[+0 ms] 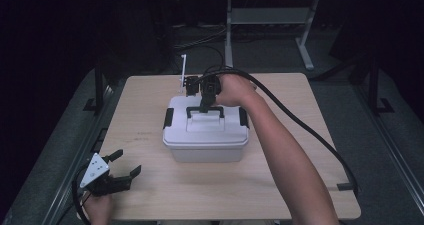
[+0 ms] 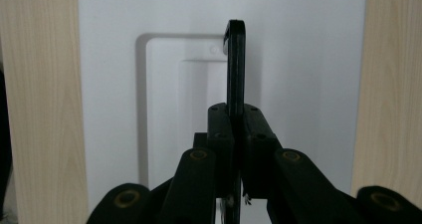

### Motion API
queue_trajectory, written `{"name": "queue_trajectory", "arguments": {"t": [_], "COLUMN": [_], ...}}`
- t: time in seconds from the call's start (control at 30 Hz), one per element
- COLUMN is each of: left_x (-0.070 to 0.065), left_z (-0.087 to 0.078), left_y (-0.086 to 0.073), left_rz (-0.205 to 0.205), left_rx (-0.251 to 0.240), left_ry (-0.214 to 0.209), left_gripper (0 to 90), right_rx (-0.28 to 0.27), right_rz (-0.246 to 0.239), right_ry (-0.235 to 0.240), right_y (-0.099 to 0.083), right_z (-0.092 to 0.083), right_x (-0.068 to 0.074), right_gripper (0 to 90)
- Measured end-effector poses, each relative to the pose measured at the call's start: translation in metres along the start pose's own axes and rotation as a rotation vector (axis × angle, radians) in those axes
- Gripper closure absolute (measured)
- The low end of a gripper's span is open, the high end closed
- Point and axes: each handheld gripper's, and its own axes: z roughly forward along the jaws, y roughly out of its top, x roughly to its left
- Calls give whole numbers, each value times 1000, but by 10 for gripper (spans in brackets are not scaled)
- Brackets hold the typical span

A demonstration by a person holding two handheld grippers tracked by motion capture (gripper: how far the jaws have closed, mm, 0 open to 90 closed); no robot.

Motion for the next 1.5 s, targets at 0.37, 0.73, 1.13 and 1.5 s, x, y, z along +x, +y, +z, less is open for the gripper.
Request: {"name": "queue_trajectory", "arguments": {"t": [0.37, 0.73, 1.13, 1.5], "left_x": [-1, -2, -3, -3], "left_z": [0, 1, 1, 2], "left_y": [0, 1, 1, 1], "left_rz": [2, 9, 13, 18], "left_rx": [0, 2, 6, 12], "left_ry": [0, -1, 1, 2], "left_gripper": [135, 135, 135, 135], "right_rx": [-11, -26, -49, -68], "right_rz": [3, 7, 21, 47], "right_ry": [-2, 22, 28, 17], "right_y": [-2, -4, -10, -25], "right_z": [0, -1, -8, -13], "right_x": [1, 9, 16, 19], "right_gripper": [838, 791, 728, 652]}}
